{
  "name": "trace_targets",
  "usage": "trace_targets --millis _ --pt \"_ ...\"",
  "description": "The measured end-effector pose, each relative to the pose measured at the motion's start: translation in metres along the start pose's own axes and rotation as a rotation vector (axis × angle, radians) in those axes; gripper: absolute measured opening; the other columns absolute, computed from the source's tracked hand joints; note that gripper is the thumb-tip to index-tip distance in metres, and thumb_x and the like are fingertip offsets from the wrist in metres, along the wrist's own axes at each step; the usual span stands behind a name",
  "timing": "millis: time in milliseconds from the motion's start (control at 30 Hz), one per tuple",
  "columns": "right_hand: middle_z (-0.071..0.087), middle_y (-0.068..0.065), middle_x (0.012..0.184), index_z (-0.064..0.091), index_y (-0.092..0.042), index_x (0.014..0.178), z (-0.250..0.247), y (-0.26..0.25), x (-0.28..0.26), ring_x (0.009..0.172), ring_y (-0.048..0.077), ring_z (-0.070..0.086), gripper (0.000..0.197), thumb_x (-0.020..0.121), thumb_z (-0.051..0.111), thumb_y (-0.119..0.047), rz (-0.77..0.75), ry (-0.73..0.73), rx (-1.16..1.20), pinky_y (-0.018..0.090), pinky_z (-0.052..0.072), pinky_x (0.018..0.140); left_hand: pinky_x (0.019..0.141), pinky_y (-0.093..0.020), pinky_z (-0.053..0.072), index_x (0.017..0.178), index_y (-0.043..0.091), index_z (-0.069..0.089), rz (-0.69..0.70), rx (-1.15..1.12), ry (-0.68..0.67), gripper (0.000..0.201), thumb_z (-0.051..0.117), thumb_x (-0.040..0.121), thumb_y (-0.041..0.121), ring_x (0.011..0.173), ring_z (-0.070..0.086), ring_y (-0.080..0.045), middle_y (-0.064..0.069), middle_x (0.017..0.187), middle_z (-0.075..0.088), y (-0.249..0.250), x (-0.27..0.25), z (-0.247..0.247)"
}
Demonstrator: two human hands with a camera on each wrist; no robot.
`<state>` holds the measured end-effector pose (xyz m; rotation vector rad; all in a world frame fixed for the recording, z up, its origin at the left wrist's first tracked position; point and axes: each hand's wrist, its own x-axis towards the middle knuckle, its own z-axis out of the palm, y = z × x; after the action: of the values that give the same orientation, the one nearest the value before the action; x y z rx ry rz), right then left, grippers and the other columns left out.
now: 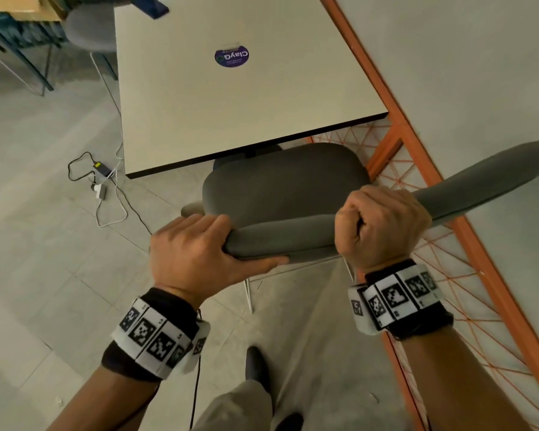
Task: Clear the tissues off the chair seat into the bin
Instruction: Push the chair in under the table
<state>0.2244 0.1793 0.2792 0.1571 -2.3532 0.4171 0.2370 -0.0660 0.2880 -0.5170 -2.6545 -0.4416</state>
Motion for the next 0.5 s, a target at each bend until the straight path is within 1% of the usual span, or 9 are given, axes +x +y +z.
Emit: trace_targets --millis 100,167,300,367,433,500 --pt "0.043 -0.004 0.045 0.046 -0.020 0.049 0.021 -0.002 0.017 0.045 0.013 0.028 0.025 0.074 0.047 -0.018 -0.005 0.006 -0.008 0.027 0.019 0.053 0.048 -0.031 0.045 0.059 0.015 0.062 -0.006 0.007 0.000 0.074 0.058 0.062 0.089 0.046 0.053 -0.018 0.003 0.049 0.054 -0.020 0.021 0.006" --pt "0.041 -0.004 0.045 0.046 -0.020 0.049 0.032 -0.001 0.030 0.043 0.014 0.029 0.025 0.074 0.047 -0.018 -0.009 0.007 0.006 0.027 0.021 0.051 0.048 -0.029 0.043 0.057 0.015 0.060 0.000 0.007 0.007 0.073 0.058 0.063 0.088 0.045 0.051 -0.018 0.003 0.048 0.051 -0.029 0.036 0.010" --pt "0.037 -0.006 0.046 0.045 -0.019 0.048 0.044 0.008 0.050 0.044 0.013 0.026 0.027 0.075 0.046 -0.018 -0.016 0.013 0.037 0.025 0.019 0.051 0.045 -0.026 0.040 0.053 0.015 0.056 0.017 0.009 0.064 0.072 0.060 0.064 0.087 0.042 0.048 -0.017 0.003 0.046 0.048 -0.033 0.054 0.019" --pt "0.035 -0.007 0.047 0.045 -0.019 0.049 0.049 0.010 0.054 0.043 0.014 0.026 0.028 0.077 0.045 -0.018 -0.017 0.014 0.045 0.025 0.020 0.050 0.044 -0.027 0.040 0.052 0.015 0.054 0.030 -0.002 0.084 0.072 0.061 0.064 0.086 0.041 0.047 -0.016 0.002 0.045 0.048 -0.034 0.058 0.022" --pt "0.038 -0.004 0.045 0.046 -0.019 0.049 0.051 0.012 0.056 0.041 0.015 0.029 0.029 0.077 0.045 -0.018 -0.014 0.019 0.054 0.025 0.024 0.047 0.044 -0.027 0.041 0.052 0.015 0.054 0.036 -0.013 0.097 0.073 0.060 0.064 0.086 0.041 0.046 -0.016 0.002 0.045 0.048 -0.037 0.060 0.023" --pt "0.041 -0.003 0.044 0.047 -0.018 0.049 0.051 0.012 0.056 0.041 0.016 0.031 0.028 0.077 0.046 -0.017 -0.014 0.016 0.063 0.026 0.026 0.046 0.045 -0.025 0.038 0.051 0.015 0.053 0.043 -0.019 0.110 0.073 0.060 0.064 0.087 0.041 0.045 -0.015 0.002 0.044 0.047 -0.037 0.060 0.024"
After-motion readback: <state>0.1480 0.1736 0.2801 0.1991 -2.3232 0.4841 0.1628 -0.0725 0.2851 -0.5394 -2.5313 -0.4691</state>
